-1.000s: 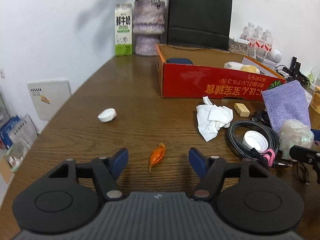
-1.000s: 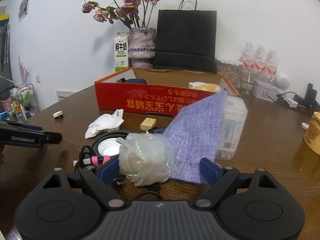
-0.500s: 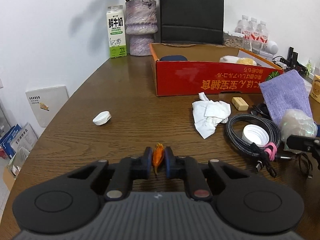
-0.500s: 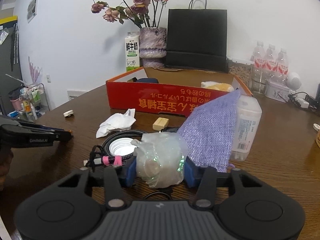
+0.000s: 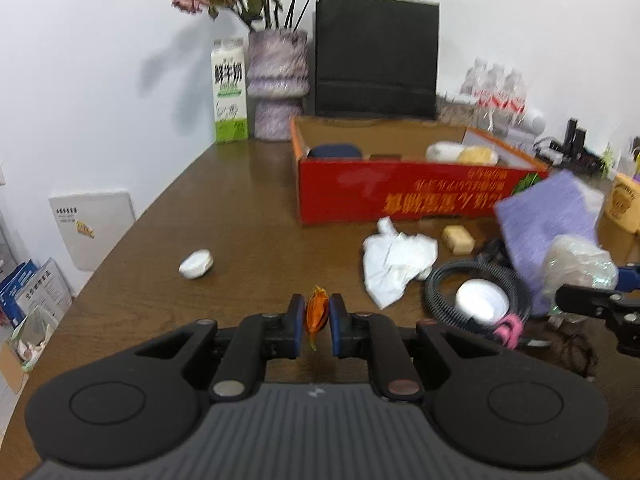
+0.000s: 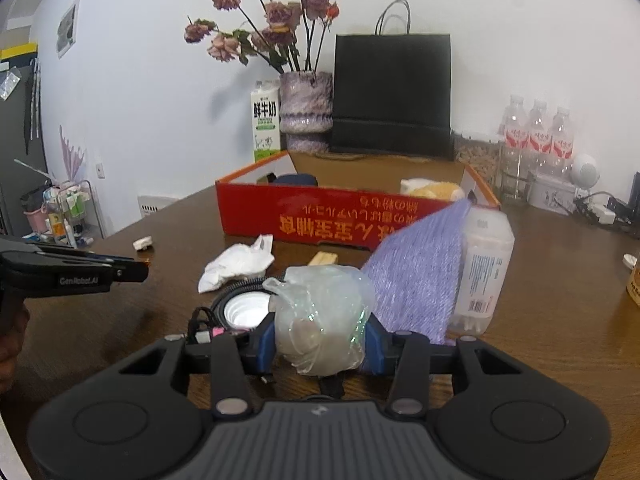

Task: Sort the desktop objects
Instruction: 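Carry the plastic bag and orange item into the red box and release both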

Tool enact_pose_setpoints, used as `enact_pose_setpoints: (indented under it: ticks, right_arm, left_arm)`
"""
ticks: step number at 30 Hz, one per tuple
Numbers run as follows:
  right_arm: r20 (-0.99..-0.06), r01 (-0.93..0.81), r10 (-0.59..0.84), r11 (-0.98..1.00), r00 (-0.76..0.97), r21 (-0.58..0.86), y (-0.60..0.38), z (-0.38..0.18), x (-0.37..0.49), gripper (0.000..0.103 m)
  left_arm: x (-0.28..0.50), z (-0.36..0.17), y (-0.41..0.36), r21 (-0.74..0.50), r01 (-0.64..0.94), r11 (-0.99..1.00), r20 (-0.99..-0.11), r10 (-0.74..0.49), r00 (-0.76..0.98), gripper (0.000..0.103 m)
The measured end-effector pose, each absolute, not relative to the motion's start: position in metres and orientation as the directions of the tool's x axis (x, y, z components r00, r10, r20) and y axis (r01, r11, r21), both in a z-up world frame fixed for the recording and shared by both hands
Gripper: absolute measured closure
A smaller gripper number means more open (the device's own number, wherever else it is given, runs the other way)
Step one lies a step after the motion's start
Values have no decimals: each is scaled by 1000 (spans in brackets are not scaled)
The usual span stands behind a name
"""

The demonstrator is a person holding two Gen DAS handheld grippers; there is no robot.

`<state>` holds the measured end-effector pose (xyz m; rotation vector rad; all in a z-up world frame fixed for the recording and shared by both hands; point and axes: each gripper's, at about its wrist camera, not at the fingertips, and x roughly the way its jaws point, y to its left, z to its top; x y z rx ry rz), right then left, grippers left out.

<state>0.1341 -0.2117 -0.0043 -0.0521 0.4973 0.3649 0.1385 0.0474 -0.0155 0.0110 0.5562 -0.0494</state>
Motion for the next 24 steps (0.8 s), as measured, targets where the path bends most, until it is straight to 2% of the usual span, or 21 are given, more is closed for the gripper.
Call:
enact_pose_setpoints:
  ticks: [6,14,18,24]
  right_arm:
    - [-410,-366,344,930,845,26,-213,19,132,60]
    - [-301,-350,339,937,891,19,-212,59,160,60]
    - [-240,-328,327,944,914,37,-209,80,184,60]
    - [-188,-321,327,945,926,59,-204,105,224,60]
  left_arm:
    - [137,8,35,-15,88,996,-465,-84,881,89]
    - [158,54,7,-13,139,990,-340,-135,931,89]
    - [180,74,-1,-85,162,983,-299,-180,937,89]
    - [223,94,-11,-140,141,980,-271,-175,947,89]
